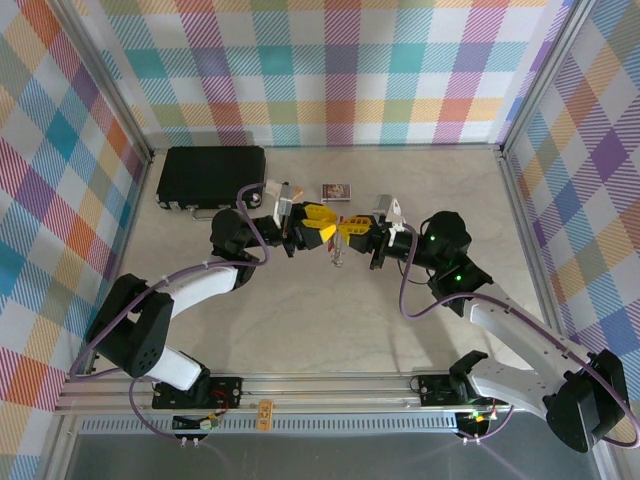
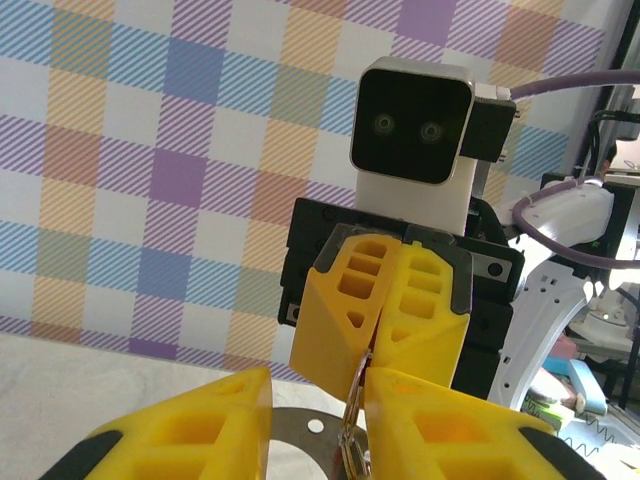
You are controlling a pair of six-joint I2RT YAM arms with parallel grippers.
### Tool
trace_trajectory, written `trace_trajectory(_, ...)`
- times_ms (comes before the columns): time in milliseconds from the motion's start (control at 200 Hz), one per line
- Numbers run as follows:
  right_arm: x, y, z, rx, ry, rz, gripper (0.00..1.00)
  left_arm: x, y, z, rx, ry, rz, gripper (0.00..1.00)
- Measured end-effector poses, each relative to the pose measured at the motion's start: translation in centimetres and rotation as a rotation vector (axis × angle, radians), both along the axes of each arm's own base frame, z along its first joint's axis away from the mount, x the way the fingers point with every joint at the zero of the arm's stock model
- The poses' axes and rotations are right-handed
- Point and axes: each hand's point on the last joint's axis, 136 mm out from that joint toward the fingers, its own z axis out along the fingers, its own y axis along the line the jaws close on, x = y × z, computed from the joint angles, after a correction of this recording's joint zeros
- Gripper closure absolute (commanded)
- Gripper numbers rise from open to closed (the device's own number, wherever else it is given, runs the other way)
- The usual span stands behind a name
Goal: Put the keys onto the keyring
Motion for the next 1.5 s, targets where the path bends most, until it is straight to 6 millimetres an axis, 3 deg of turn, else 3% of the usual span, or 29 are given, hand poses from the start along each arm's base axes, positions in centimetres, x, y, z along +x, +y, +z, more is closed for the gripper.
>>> trace_trajectory(175, 0.3, -0.2, 0.0, 0.004, 0.01, -0.01, 1.0, -0.3, -0.1, -0.2, 0.008, 0.009, -0.023, 0.95)
trace_trajectory(255, 0.2, -0.2, 0.0, 0.007, 0.017, -0.006, 1.0, -0.5, -0.2, -0.2, 0.008, 0.005, -0.028, 0.98)
trace_trajectory(300, 0.2, -0.2, 0.0, 0.007, 0.018, -0.006, 0.91, -0.5, -0.2, -0.2, 0.008, 0.005, -0.028, 1.0)
trace_trajectory(500, 0.3, -0.4, -0.4, -0.011, 0.031, -0.021, 0.74, -0.5, -0.2, -0.3, 0.012, 0.007, -0.032, 1.0)
trace_trajectory(635, 0.4, -1.1, -0.7, -0.063, 0.062, -0.065, 0.71, -0.2, -0.2, -0.7, 0.02, 0.012, -0.033, 1.0)
trace_trajectory(890, 0.3, -2.2, 0.5, -0.204, 0.088, -0.116, 0.7, 0.8, -0.3, -2.1, 0.058, 0.003, -0.032, 1.0)
trace_trajectory(1245, 1.4, -1.5, -1.7, -0.45, 0.231, -0.071, 0.71, 1.7, -0.4, -5.6, 0.179, -0.006, 0.009, 1.0)
trace_trajectory(1500, 2.0, -0.5, -3.4, -0.572, 0.305, 0.011, 0.71, 0.8, 0.1, -5.6, 0.208, -0.062, 0.024, 1.0)
